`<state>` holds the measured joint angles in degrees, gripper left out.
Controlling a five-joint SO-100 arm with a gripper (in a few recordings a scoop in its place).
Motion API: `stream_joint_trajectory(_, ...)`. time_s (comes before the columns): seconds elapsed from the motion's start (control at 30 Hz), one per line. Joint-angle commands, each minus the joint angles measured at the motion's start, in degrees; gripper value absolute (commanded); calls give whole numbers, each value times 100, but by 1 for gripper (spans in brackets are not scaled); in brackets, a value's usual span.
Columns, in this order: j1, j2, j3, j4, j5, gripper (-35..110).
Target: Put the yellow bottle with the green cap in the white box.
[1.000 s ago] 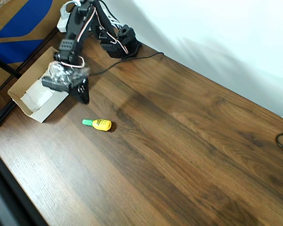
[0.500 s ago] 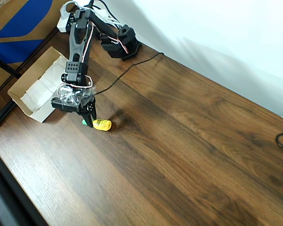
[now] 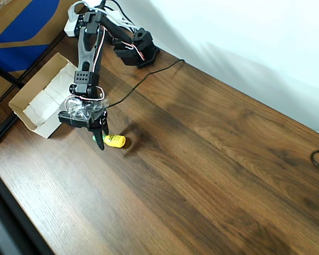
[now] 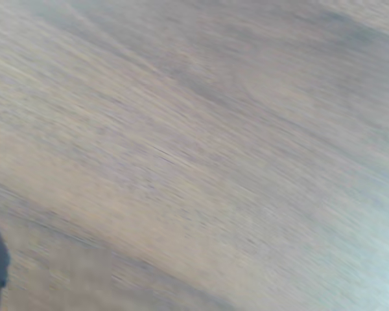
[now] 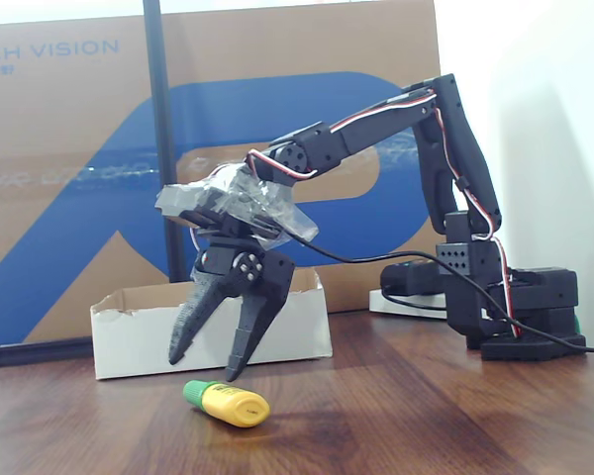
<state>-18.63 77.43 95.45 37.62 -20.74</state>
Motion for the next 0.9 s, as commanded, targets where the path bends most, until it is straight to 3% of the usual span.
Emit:
stream_joint_trajectory(0.0, -132, 308, -26, -44, -141, 30)
stream_joint_trajectory(0.87, -246, 1503, 1538, -211, -176, 29)
